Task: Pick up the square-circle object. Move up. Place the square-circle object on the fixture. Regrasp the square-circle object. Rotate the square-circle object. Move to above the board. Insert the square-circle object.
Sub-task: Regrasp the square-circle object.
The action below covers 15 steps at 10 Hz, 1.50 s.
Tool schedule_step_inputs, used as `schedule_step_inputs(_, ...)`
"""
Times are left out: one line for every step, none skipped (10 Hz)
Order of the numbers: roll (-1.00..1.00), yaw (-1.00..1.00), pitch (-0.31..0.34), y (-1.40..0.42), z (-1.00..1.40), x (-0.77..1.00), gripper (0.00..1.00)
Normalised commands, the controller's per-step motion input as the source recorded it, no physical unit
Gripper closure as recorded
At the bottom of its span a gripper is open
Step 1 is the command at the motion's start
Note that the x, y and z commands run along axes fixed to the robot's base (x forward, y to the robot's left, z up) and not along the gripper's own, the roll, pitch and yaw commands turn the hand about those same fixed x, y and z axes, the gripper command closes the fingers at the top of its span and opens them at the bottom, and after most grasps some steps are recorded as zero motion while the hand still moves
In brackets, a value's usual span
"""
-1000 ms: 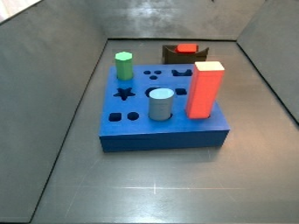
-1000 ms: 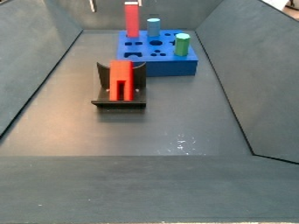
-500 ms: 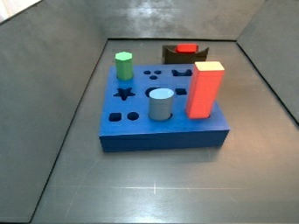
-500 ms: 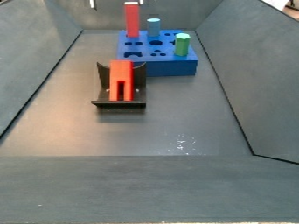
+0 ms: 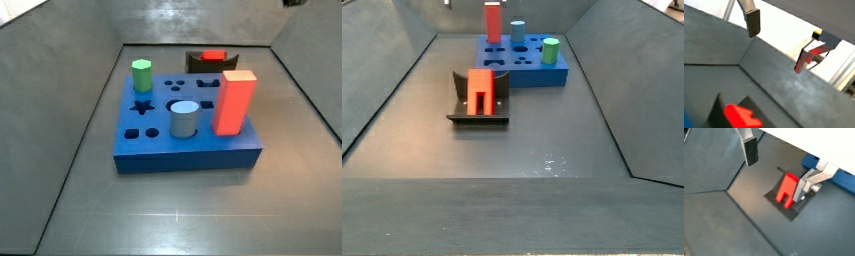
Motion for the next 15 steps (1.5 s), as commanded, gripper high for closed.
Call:
schedule_step_inputs(0.73,0.11,0.134,-0.04,-0.02,0.09,0.0)
schedule_step_inputs(0.54,0.13,0.125,-0.04,-0.02,0.1,0.0)
schedule_step_inputs(0.31,0.15,0.11,-0.03,-0.01,0.1,0.0)
schedule_step_inputs(0.24,0.16,0.096,-0.03,-0.01,0.09,0.0)
schedule_step_inputs(0.09,0.15,0.058,0.07,-1.0,0.03,0.0)
schedule_step_inputs(0.08,0.15,0.027,0.07,-1.0,0.04,0.0)
schedule_step_inputs(0.07,0.15,-0.012,0.07,-1.0,0.05,0.0)
schedule_step_inputs(0.06,0.14,-0.035,0.06,-1.0,0.05,0.0)
schedule_step_inputs(0.05,0.11,-0.079,0.06,-1.0,0.06,0.0)
schedule_step_inputs(0.05,0.09,-0.095,0.05,-1.0,0.07,0.0)
schedule_step_inputs(0.06,0.06,-0.106,0.05,-1.0,0.08,0.0)
schedule_step_inputs(0.06,0.03,-0.105,0.04,-1.0,0.09,0.0)
schedule_step_inputs(0.06,0.0,-0.089,0.04,-1.0,0.1,0.0)
schedule_step_inputs(0.07,-0.01,-0.08,0.03,-1.0,0.11,0.0)
schedule_step_inputs(0.07,-0.02,-0.057,0.02,-0.96,0.11,0.0)
